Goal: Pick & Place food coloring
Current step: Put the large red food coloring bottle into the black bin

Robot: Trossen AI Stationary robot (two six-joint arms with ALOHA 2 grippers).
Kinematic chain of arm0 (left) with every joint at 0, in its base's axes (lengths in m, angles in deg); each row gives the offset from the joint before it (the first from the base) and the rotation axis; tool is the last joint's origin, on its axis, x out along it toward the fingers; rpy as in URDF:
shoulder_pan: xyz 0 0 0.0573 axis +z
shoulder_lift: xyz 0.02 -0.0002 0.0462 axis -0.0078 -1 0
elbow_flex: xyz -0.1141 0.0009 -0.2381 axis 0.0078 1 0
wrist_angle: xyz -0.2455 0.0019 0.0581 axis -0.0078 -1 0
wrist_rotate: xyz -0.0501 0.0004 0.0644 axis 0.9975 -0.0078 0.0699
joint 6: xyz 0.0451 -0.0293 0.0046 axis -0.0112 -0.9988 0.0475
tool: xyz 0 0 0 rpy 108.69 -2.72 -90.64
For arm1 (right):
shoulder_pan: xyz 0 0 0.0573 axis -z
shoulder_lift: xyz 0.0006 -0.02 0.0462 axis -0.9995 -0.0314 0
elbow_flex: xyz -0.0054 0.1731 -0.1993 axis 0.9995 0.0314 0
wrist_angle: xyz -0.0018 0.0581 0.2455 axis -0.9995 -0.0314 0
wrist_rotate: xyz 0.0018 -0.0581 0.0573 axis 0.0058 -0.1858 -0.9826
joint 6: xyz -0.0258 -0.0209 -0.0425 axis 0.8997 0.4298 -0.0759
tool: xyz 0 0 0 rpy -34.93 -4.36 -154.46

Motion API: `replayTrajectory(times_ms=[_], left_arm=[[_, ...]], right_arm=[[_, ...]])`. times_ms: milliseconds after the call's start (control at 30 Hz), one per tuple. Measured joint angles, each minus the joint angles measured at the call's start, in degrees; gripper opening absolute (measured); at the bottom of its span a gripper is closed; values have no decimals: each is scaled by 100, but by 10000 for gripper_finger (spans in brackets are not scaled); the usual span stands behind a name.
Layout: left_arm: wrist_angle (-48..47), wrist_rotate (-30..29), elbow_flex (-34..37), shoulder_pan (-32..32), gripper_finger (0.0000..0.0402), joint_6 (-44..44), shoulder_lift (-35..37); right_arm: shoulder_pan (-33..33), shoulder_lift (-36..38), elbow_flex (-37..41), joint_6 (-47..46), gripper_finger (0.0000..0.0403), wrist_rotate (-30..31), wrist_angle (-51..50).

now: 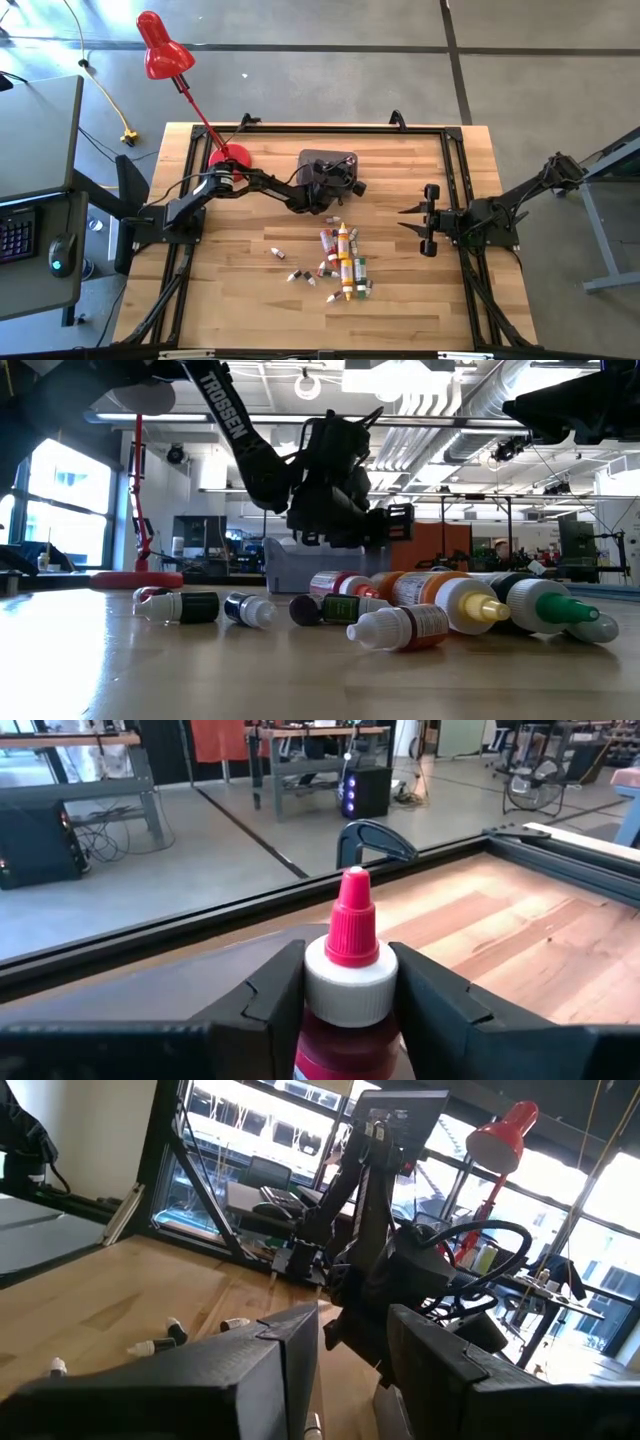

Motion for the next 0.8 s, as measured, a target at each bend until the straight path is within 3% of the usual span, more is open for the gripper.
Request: replayTrajectory(times_ms=[433,633,800], left_arm=[[74,82,11,1,162,26,-8],[501,20,33,-10,163,856,-35],[553,14,-157,-10,163,1025,-35]], right_arm=[[-1,0,0,0,117,-2,0],[-2,0,0,-2,117,-2,0],[-2,0,0,-1,117,-3,0]])
